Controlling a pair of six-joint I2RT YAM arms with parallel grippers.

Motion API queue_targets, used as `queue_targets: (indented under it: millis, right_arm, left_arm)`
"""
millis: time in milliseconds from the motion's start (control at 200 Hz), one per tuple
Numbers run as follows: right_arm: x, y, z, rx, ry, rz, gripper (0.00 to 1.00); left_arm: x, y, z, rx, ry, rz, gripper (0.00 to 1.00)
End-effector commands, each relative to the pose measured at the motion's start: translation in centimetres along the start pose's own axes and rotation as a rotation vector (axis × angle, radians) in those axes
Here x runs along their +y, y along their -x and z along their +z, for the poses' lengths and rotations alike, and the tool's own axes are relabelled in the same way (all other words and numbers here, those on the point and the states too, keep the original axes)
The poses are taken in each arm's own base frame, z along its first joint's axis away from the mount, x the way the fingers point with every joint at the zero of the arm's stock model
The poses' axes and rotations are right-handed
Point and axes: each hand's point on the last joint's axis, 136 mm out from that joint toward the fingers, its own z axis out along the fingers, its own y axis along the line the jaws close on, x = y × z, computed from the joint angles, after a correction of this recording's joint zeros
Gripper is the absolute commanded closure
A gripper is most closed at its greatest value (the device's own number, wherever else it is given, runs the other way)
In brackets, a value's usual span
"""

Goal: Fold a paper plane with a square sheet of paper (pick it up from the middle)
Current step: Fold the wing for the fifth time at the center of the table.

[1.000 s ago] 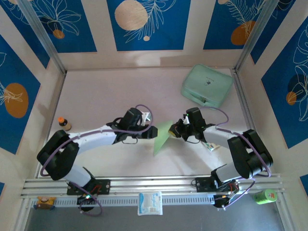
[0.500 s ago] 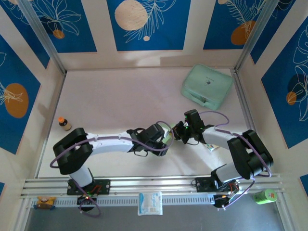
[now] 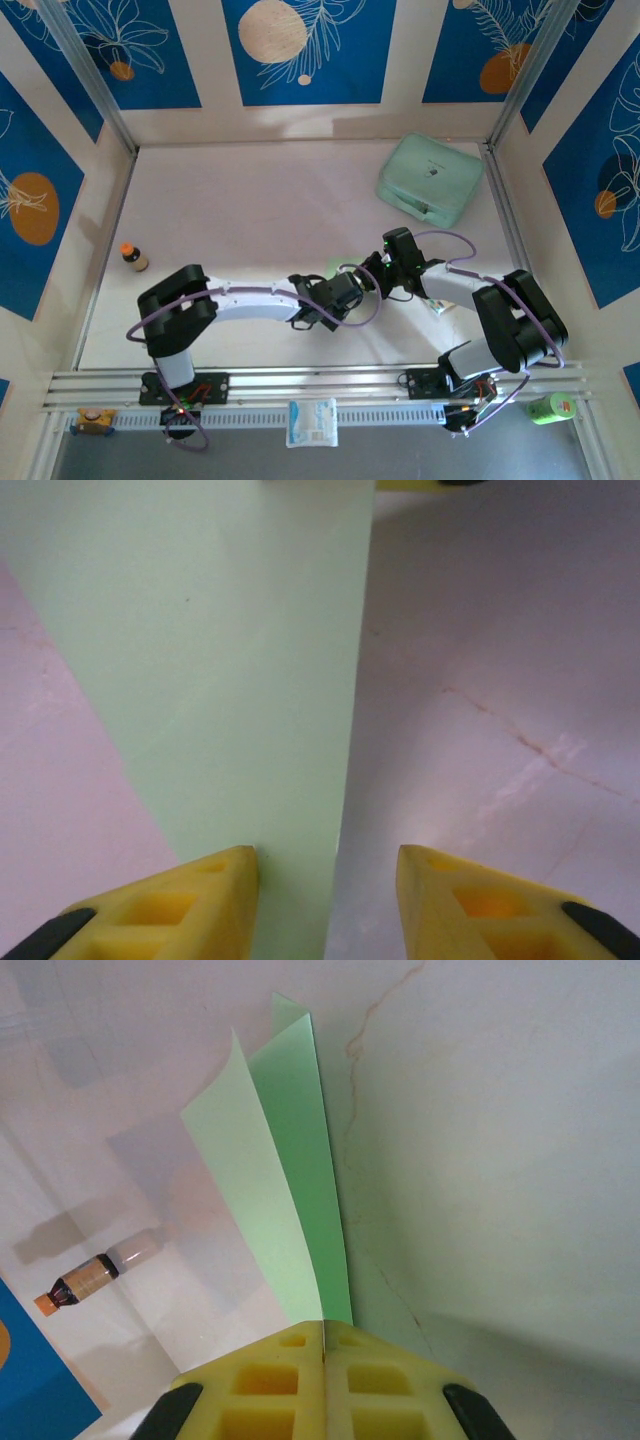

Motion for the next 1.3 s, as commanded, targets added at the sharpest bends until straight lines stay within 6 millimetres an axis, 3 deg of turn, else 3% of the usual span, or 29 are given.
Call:
queue_targets:
  millis: [0,285,770,1290]
  right_arm:
    - [1.08,-0.14,-0.43,-0.001,0.014,-0.001,0.98]
    - [1.17,-0.11,-0.52,0.000,0.017,-0.002,0.98]
    - [1.06,-0.02,-0.76,-0.003,0.019,0.004,0.98]
    - [1.13,0.08,-0.94,-0.012,0.025,-0.002,0.98]
  left_arm:
    - [0.77,0.05,-0.18,0.006,0.073,0.049,0.61]
    - [0.93,-0.04,-0.05,0.013,0.096,0.063,0.69]
    - [1.03,-0.30,-0.04,0.019,0.120,0.087,0.74]
    - [1.28,-0.59,0.11,0.020,0.131,0.069,0.90]
